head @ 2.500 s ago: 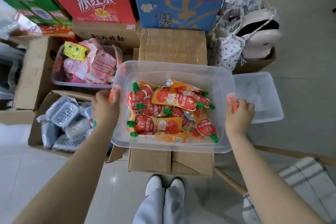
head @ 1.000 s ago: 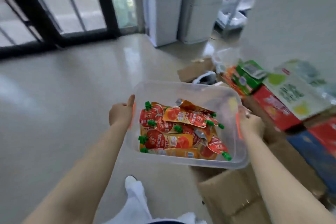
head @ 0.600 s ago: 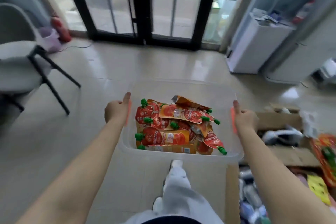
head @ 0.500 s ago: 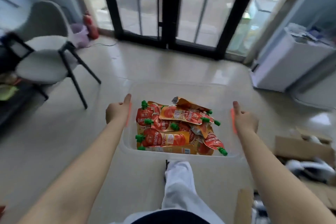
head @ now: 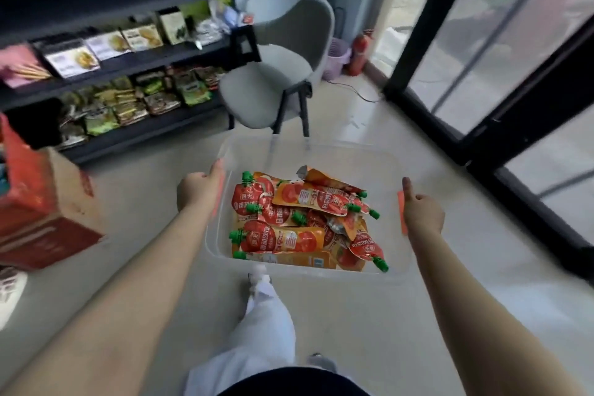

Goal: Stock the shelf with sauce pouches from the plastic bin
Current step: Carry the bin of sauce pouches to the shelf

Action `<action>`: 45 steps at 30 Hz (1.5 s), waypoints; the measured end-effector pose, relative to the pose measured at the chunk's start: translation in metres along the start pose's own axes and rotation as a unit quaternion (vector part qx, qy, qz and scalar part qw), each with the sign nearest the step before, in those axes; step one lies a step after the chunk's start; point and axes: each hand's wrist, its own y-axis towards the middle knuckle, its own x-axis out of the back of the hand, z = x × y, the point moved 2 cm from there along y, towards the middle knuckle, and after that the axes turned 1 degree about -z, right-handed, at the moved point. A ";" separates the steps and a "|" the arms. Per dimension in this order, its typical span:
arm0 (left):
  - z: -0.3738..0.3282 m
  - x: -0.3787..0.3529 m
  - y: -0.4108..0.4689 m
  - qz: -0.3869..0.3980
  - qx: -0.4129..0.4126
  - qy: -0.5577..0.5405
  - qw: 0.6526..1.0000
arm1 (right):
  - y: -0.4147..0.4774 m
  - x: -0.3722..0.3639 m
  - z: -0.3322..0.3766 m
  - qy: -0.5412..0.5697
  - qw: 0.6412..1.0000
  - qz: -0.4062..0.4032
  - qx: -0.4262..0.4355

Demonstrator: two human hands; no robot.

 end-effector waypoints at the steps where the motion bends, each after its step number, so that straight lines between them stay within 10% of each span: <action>1: -0.005 -0.001 0.020 -0.010 0.016 -0.010 1.000 | 0.020 -0.014 0.022 -0.005 1.000 0.013 0.006; 27: -0.204 -0.018 0.505 -0.073 0.119 -0.040 0.989 | 0.332 -0.264 0.477 0.011 0.993 0.106 0.053; 45: -0.372 -0.185 0.800 0.188 -0.091 0.144 0.967 | 0.391 -0.380 0.482 0.002 0.978 0.041 -0.205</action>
